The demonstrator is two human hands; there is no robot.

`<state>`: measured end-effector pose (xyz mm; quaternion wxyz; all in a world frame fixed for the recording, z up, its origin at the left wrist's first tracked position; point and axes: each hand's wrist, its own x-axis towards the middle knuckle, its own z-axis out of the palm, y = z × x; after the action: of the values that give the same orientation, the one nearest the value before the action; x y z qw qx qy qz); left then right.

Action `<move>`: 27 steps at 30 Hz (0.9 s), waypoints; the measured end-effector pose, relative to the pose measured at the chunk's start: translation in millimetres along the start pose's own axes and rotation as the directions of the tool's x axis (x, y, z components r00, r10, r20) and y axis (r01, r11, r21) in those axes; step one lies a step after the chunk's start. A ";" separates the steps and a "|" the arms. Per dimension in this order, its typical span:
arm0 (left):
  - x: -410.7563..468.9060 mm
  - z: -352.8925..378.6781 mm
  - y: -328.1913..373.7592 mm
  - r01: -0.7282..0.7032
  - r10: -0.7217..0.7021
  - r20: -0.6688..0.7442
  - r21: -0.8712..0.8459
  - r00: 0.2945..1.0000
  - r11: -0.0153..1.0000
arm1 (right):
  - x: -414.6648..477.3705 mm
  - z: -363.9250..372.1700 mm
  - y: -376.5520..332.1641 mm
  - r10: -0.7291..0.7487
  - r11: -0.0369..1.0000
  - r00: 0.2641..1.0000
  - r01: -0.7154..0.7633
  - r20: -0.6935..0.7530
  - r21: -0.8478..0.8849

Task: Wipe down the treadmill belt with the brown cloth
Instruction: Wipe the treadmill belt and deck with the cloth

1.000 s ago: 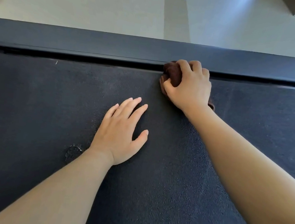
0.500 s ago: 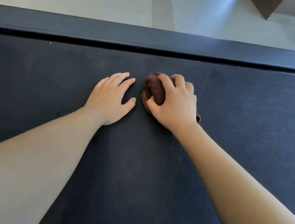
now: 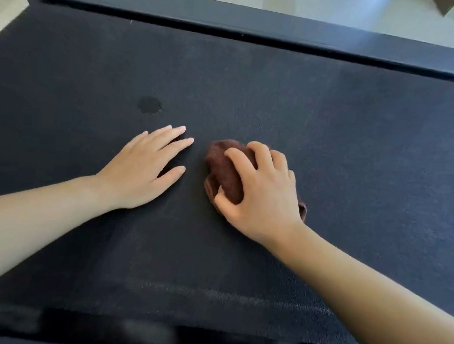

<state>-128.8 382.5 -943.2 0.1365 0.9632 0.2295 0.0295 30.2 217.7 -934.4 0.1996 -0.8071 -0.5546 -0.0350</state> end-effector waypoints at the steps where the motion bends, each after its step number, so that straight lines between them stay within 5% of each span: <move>1: -6.8 0.6 -0.9 0.004 -0.004 -0.005 -0.008 1.000 1.000 | -0.3 1.3 -1.6 0.001 1.000 1.000 -0.001 -0.010 -0.003; 12: -8.6 -4.3 -23.9 -0.059 0.057 -0.037 -0.056 0.998 0.997 | 69.0 25.6 -14.7 0.249 0.968 0.968 -0.249 -0.042 0.010; 17: 38.2 -6.5 -46.3 0.018 -0.020 -0.061 -0.030 0.998 0.999 | 53.6 26.7 -14.1 0.179 0.984 0.981 -0.180 -0.079 -0.006; 27: 154.8 -14.4 -68.2 -0.079 0.079 -0.019 0.013 0.997 0.997 | 132.2 47.6 -8.0 0.341 0.934 0.928 -0.352 -0.151 -0.056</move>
<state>-21.9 514.3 -949.1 0.1272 0.9720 0.1927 0.0430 65.7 353.8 -939.0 0.2073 -0.8954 -0.3862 -0.0779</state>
